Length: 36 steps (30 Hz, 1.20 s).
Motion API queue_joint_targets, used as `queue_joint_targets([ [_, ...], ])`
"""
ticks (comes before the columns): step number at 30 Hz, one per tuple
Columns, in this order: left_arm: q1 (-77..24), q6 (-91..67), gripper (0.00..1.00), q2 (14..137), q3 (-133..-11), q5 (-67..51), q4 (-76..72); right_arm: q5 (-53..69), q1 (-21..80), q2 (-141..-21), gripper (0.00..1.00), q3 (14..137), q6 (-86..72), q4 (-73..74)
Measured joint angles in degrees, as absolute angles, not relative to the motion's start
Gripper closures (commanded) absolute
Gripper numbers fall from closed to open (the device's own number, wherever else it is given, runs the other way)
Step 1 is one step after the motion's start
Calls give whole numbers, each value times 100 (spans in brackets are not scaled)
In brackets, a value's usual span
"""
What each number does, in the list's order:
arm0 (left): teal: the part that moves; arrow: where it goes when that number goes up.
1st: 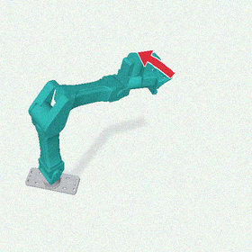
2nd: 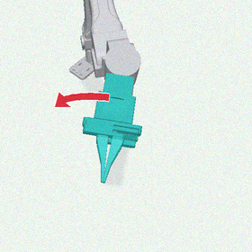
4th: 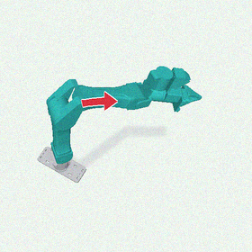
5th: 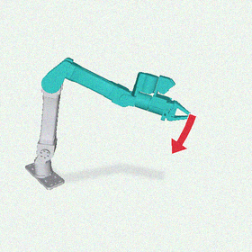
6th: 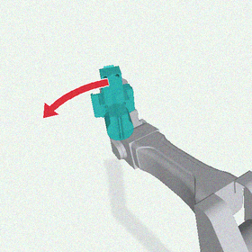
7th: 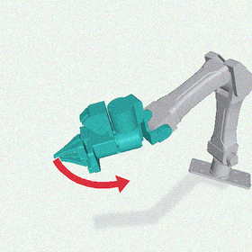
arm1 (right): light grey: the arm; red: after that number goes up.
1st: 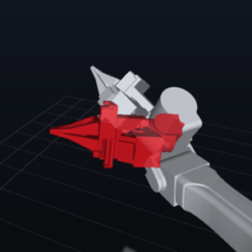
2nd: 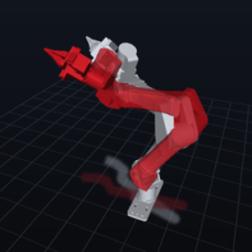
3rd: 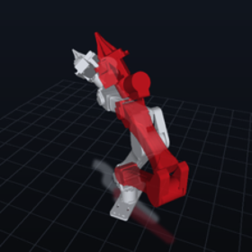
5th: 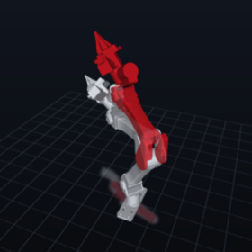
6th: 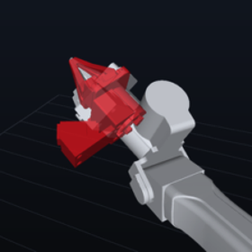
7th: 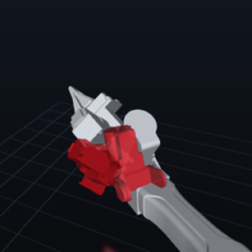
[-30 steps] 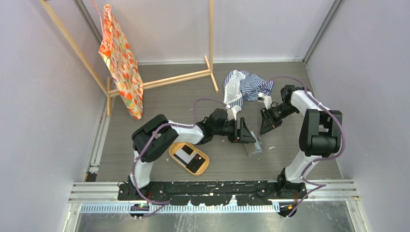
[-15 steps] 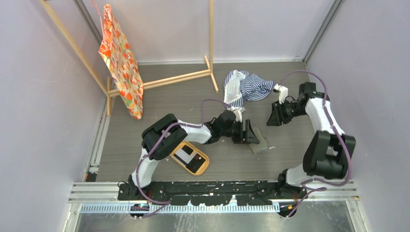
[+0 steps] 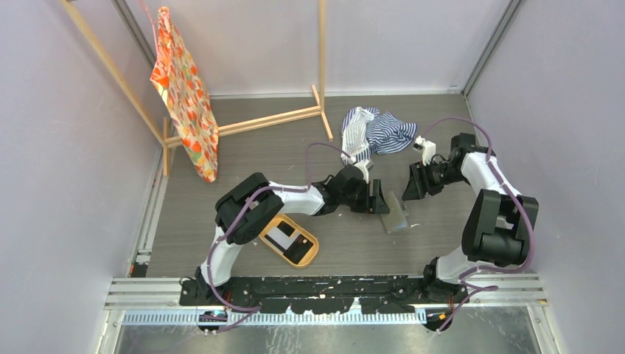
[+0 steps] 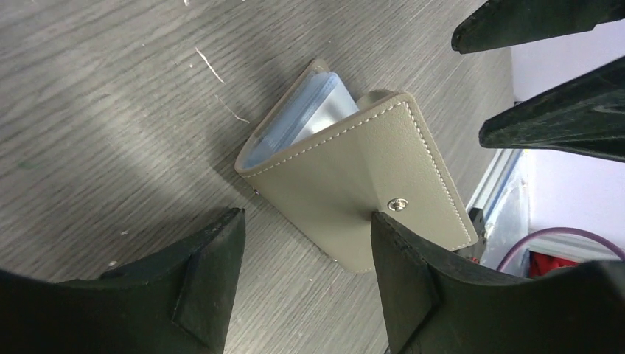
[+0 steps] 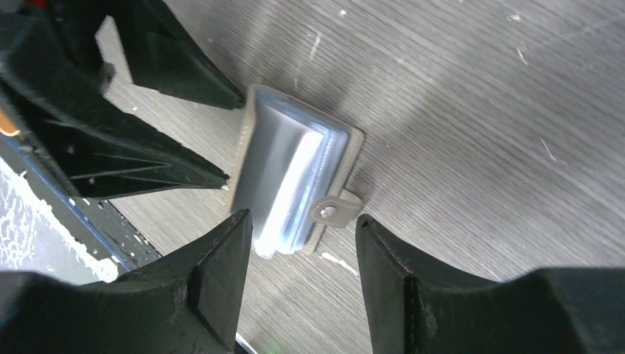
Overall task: Put the credit cards into the card holder
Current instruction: Close the card holder at the center of the board.
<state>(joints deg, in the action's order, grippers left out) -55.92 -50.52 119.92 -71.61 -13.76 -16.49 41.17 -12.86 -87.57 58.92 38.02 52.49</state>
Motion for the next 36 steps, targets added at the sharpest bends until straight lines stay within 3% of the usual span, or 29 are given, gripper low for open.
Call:
queue_joint_targets([
  [17,-5592,-4556,33,12130,-7964,-1199,-349,2786,-687,-9192,53,5892,3085,5096],
  [32,-5621,-4353,32,12230,-8337,-1162,204,2110,-449,-9192,71,5892,2974,5068],
  [36,-5621,-4300,32,12230,-8353,-1151,242,2001,-449,-9192,71,5892,2958,5033],
])
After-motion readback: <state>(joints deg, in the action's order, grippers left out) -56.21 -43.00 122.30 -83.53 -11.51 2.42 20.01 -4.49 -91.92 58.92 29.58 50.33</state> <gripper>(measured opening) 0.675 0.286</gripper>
